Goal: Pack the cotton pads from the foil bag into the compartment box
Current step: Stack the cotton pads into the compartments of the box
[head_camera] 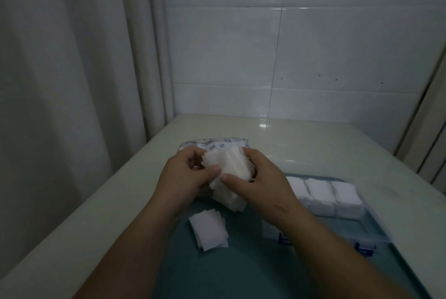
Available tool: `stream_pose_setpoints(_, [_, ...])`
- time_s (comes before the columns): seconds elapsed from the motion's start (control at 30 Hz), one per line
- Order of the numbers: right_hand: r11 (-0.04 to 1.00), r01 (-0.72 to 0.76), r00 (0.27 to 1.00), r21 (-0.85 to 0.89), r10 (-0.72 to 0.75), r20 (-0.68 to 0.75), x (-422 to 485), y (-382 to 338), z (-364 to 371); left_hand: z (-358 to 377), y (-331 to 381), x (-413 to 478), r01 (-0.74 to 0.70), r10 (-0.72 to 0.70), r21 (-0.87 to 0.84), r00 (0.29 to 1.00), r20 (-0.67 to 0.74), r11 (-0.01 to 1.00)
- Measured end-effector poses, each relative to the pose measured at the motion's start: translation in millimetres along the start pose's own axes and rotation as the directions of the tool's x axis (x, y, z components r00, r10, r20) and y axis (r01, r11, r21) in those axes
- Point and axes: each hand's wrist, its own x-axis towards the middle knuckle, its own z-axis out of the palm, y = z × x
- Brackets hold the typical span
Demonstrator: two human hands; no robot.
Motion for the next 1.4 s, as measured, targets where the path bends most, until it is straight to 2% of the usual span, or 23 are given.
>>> stream_pose_setpoints(0.2, [0.979, -0.004, 1.000, -0.206, 0.005, 0.003, 3, -3, -16, 11, 0, -1, 0.101, -0.099, -0.035, 0.994, 0.047, 0.994])
stream_pose_setpoints(0.37, [0.972, -0.063, 0.998, -0.225, 0.067, 0.011, 9, -6, -56, 28, 20, -1, 0.040, -0.040, 0.013, 0.999, -0.008, 0.999])
stream_pose_setpoints(0.53, [0.921, -0.053, 0.994, -0.386, 0.085, 0.067, 7, -3, -73, 66, 36, -4, 0.020, -0.018, 0.025, 0.998, -0.052, 0.999])
stream_pose_setpoints(0.7, [0.937, -0.049, 0.987, -0.346, 0.100, 0.130, -8, 10, -84, 92, 28, -15, 0.085, -0.085, -0.024, 0.996, -0.008, 0.996])
stream_pose_setpoints(0.83, [0.972, -0.049, 0.977, -0.231, 0.094, 0.189, -19, 20, -78, 99, 15, -23, 0.039, -0.038, 0.037, 0.999, -0.012, 0.999])
stream_pose_setpoints(0.93, [0.954, -0.020, 0.977, -0.300, 0.082, 0.197, -22, 20, -75, 100, 7, -24, -0.018, 0.020, 0.175, 1.000, -0.013, 0.984])
stream_pose_setpoints(1.17, [0.937, -0.003, 0.962, -0.350, 0.098, 0.253, -23, 17, -75, 100, -4, -20, 0.040, -0.006, 0.245, 0.990, -0.140, 0.969])
stream_pose_setpoints(1.27, [0.933, -0.009, 0.956, -0.359, 0.113, 0.270, -23, 18, -75, 101, -2, -20, 0.021, 0.014, 0.249, 0.990, -0.139, 0.968])
stream_pose_setpoints(1.4, [0.936, -0.006, 0.979, -0.351, 0.076, 0.187, -22, 17, -75, 101, 0, -23, -0.022, 0.045, 0.167, 0.990, -0.134, 0.986])
